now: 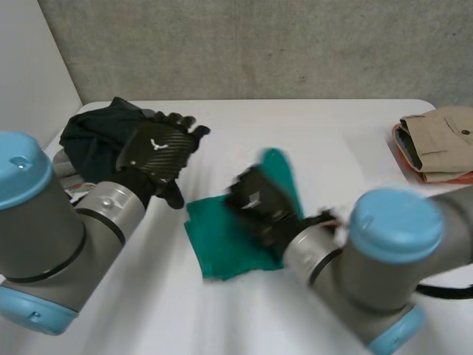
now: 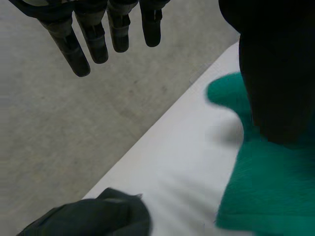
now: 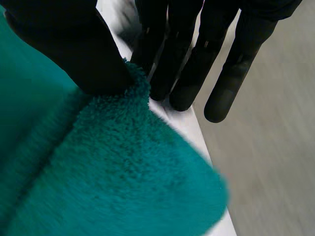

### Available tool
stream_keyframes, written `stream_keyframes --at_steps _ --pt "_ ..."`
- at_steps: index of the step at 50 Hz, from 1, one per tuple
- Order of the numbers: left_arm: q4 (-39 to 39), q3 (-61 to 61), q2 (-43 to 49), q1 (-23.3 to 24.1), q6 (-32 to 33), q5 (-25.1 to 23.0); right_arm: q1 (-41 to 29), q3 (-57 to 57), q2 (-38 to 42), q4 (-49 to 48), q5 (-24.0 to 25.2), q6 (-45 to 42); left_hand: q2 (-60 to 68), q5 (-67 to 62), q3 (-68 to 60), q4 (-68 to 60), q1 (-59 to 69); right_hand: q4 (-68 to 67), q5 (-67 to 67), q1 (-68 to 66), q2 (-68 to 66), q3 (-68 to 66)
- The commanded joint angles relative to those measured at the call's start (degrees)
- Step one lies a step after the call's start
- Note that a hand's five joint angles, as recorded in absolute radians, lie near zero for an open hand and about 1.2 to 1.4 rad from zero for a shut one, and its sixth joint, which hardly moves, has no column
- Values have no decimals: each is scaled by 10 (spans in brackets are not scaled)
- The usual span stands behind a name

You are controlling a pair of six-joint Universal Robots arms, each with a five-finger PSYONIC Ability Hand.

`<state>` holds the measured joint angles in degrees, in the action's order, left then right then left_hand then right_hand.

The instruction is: Fold the laundry.

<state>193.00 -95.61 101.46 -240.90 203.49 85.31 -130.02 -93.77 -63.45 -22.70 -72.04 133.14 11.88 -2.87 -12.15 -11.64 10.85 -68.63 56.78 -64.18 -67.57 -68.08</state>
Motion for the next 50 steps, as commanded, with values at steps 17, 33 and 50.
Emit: stream_keyframes --at_steps 17,33,50 --pt "1 63 61 53 -121 53 112 29 -57 64 -1 443 9 1 -6 -11 19 586 -568 542 576 581" --pt "-50 121 236 122 -188 157 115 213 124 283 3 404 17 -7 -14 -19 27 586 -568 542 576 581" --pt "-90 112 176 113 -75 194 99 192 64 262 -79 248 -5 15 8 2 5 586 -568 542 576 581"
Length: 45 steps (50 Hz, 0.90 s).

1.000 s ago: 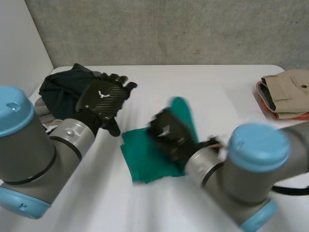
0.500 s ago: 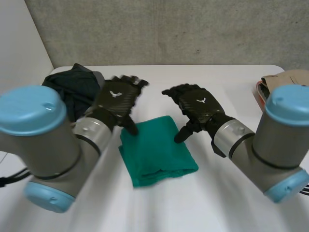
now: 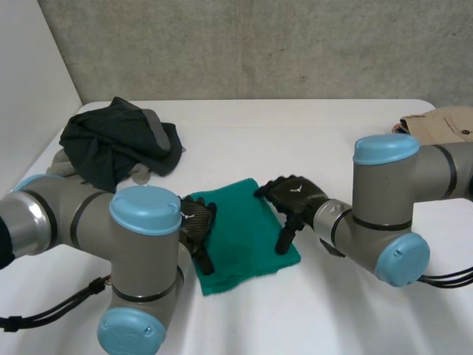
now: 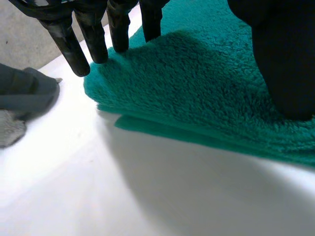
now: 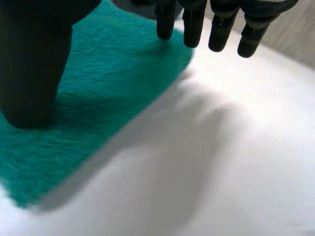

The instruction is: Fold the laundry.

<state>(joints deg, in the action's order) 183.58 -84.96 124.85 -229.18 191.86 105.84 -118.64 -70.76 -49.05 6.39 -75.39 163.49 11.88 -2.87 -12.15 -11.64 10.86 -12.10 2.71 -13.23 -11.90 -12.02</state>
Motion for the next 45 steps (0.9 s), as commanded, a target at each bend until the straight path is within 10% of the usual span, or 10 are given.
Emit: stream_keyframes --at_steps 1,19,45 --pt "6 9 -67 -6 42 -19 -22 -49 -89 -38 -47 -59 -7 16 9 4 4 21 -27 32 19 20" --pt "-37 75 -148 -85 -4 -445 -99 -310 -122 -306 -30 -112 7 3 -4 -9 17 21 -27 32 19 20" --pt "-46 89 -146 -89 -28 -458 -96 -200 -12 -382 -12 -142 7 3 -4 -9 17 -262 256 -251 -264 -263"
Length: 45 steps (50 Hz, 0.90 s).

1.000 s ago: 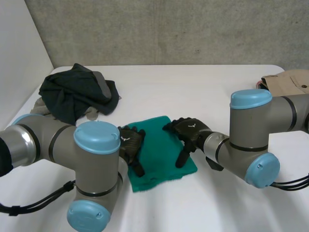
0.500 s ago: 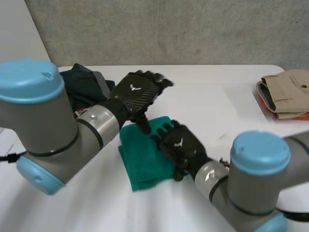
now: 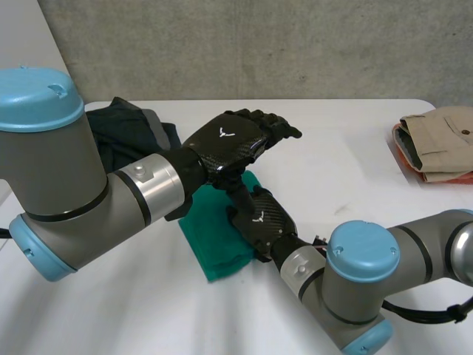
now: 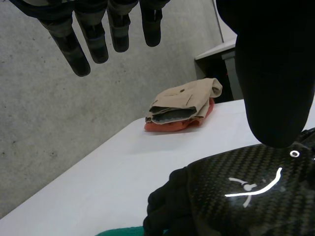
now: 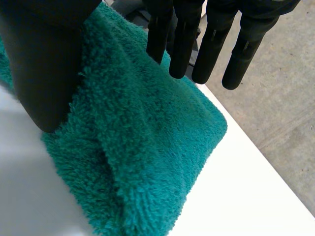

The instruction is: Fold the laundry.

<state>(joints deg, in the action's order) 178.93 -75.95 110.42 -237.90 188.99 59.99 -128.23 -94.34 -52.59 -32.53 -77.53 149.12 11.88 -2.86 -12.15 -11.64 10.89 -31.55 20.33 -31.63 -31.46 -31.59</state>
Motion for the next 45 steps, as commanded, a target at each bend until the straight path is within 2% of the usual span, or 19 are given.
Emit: stream_keyframes --at_steps 1,4,5,6,12,16,23,26,31,36,38,42,43,45 --pt "0 -1 -2 -2 0 0 1 42 26 9 7 1 7 3 -4 -9 17 -81 93 -80 -82 -81" --pt "0 -1 -2 -3 -1 0 1 55 31 9 9 2 7 3 -4 -9 17 -308 320 -307 -308 -307" --pt "0 -1 -2 -3 -1 0 1 63 34 9 10 2 7 3 -4 -9 17 -458 471 -458 -459 -458" --pt "0 0 -3 -4 -1 0 1 67 36 8 9 1 7 3 -4 -9 17 -484 496 -483 -485 -484" --pt "0 7 -4 -9 -1 2 3 107 35 11 1 13 7 3 -4 -9 17 -484 497 -484 -485 -484" --pt "0 20 -9 -20 -3 3 30 136 6 9 1 31 5 5 -2 -8 15 -484 497 -484 -485 -484" --pt "1 48 -35 -28 -30 15 119 217 -39 -2 4 113 7 3 -4 -9 17 -484 497 -484 -485 -484" --pt "1 55 -36 -28 -37 15 178 254 -49 -17 1 151 7 3 -4 -9 17 -484 497 -484 -485 -484" --pt "2 56 -37 -25 -37 14 270 283 -54 -96 0 200 7 3 -4 -9 17 -484 497 -484 -485 -484" --pt "2 56 -36 -21 -36 14 382 306 -14 -163 9 235 5 5 -2 -8 15 -484 497 -484 -485 -484" --pt "2 56 -35 -20 -36 14 409 317 8 -164 20 244 5 5 -2 -8 15 -484 497 -484 -485 -484" --pt "3 56 -32 -19 -37 13 464 328 72 -173 80 263 7 3 -4 -9 17 -484 497 -484 -485 -484" --pt "3 56 -32 -19 -36 13 485 335 103 -174 115 269 7 3 -4 -9 17 -484 497 -484 -485 -484" --pt "3 54 -30 -17 -37 14 508 343 136 -174 150 270 7 3 -4 -9 17 -484 497 -484 -485 -484"
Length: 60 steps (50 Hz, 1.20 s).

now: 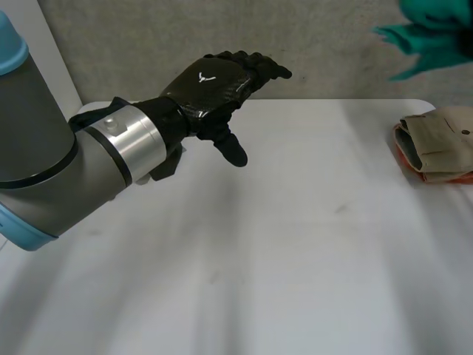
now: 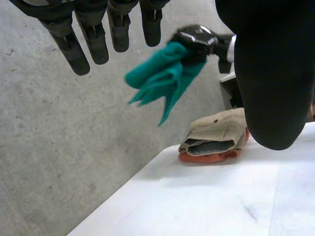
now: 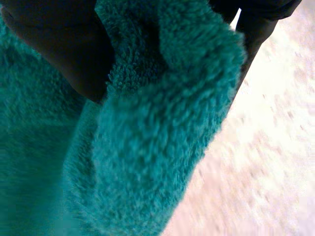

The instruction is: Fold the laundry.

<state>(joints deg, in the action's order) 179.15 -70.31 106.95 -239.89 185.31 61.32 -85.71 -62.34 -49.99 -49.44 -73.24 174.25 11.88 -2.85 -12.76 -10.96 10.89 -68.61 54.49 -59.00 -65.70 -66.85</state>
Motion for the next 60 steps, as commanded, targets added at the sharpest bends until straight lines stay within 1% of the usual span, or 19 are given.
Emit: stream_keyframes --at_steps 1,5,12,13,16,23,26,30,31,35,38,41,43,46,47,50,51,54,60 --pt "1 -4 5 3 0 -1 93 24 124 -5 124 18 7 3 2 -16 17 -114 155 -210 -143 -131" --pt "1 -7 11 8 1 0 137 20 181 5 182 11 7 3 2 -16 17 -114 155 -210 -143 -131" --pt "1 -9 15 20 3 1 182 -47 145 6 207 -6 7 3 2 -16 17 -114 155 -210 -143 -131" --pt "1 -9 14 21 3 1 186 -66 116 9 209 -10 7 3 2 -16 17 140 -99 44 111 123" --pt "1 -9 12 24 2 1 187 -85 82 20 209 -15 7 3 2 -16 17 586 -545 490 557 569" --pt "1 -9 6 40 1 0 194 -102 -1 122 199 -26 7 3 2 -16 17 586 -545 490 557 569" --pt "0 -10 4 48 1 -1 215 -92 -41 208 182 -47 7 3 2 -16 17 586 -545 490 557 569" --pt "1 -14 -6 53 0 -1 240 -67 -81 323 120 -104 7 3 2 -16 17 586 -545 490 557 569" --pt "0 -15 -9 54 0 -2 243 -48 -95 373 79 -137 7 3 2 -16 17 586 -545 490 557 569" --pt "4 -13 -28 53 -2 -3 237 -3 -134 450 -22 -235 5 5 4 -14 15 586 -545 490 557 569" --pt "22 -5 -46 47 -3 1 210 1 -162 439 -60 -268 5 5 4 -14 15 586 -545 490 557 569" --pt "54 4 -65 41 -8 7 106 -13 -196 375 -53 -255 5 5 4 -14 15 586 -545 490 557 569" --pt "64 15 -75 29 -11 19 39 -53 -228 313 -33 -237 9 1 0 -18 18 586 -545 490 557 569" --pt "67 36 -86 -23 -10 63 -15 -117 -269 263 -9 -230 14 -4 -5 -23 24 586 -545 490 557 569" --pt "67 43 -82 -67 -9 82 -40 -161 -296 240 11 -229 14 -4 -5 -23 24 586 -545 490 557 569" --pt "67 47 -67 -131 -3 91 -85 -241 -324 229 56 -229 12 -2 -3 -21 22 586 -545 490 557 569" --pt "68 49 -46 -163 6 93 -95 -260 -326 228 64 -228 12 -2 -3 -21 22 586 -545 490 557 569" --pt "67 64 4 -197 35 91 -136 -326 -331 228 81 -232 12 -2 -3 -21 22 586 -545 490 557 569" --pt "66 142 187 -281 164 87 -170 -421 -323 230 78 -233 14 -4 -5 -23 24 586 -545 490 557 569"
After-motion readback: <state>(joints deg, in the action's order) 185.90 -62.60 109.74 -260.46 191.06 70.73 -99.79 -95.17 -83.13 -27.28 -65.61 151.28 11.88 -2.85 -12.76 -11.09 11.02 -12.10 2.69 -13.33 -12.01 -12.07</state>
